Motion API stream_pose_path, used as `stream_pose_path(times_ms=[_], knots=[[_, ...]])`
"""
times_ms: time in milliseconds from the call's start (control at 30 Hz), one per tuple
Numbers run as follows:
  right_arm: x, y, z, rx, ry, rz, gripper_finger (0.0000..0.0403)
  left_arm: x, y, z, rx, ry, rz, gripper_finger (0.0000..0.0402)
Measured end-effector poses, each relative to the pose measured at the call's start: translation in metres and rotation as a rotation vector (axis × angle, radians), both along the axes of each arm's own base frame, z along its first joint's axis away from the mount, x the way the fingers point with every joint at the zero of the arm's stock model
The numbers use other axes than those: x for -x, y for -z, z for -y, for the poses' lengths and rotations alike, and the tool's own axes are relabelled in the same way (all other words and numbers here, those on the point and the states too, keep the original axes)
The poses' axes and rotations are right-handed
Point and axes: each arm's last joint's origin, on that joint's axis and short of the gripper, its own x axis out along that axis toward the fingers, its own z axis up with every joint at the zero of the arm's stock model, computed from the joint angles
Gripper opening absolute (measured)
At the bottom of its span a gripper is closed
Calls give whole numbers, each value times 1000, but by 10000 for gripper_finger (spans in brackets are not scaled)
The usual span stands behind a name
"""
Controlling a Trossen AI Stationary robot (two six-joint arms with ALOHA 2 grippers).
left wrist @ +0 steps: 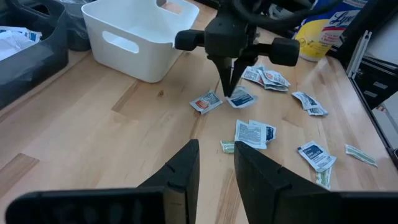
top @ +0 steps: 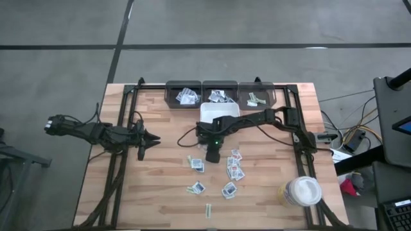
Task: Pick & Place First Aid Supplies
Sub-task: Put the blue alcohol pad into the middle gray bin
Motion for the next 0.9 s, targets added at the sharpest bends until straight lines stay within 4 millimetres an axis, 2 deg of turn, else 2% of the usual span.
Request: stream_pose_path(times_ms=[233,433,600,733,900], knots=[[8,7,-3,-24,36,-68,85,0,0,0,0,0,0,94],[9,0,-6,-52,37,-73,131,0,0,0,1,0,0,94],[14,-10,-7,-55,66,-103,141,0,0,0,1,-1,0,94],[21,-7,-9,-13,41,-164,133,0,0,0,1,0,0,94],[21,-6,-10,38,4,-154,120,0,0,0,2,-1,0,94]])
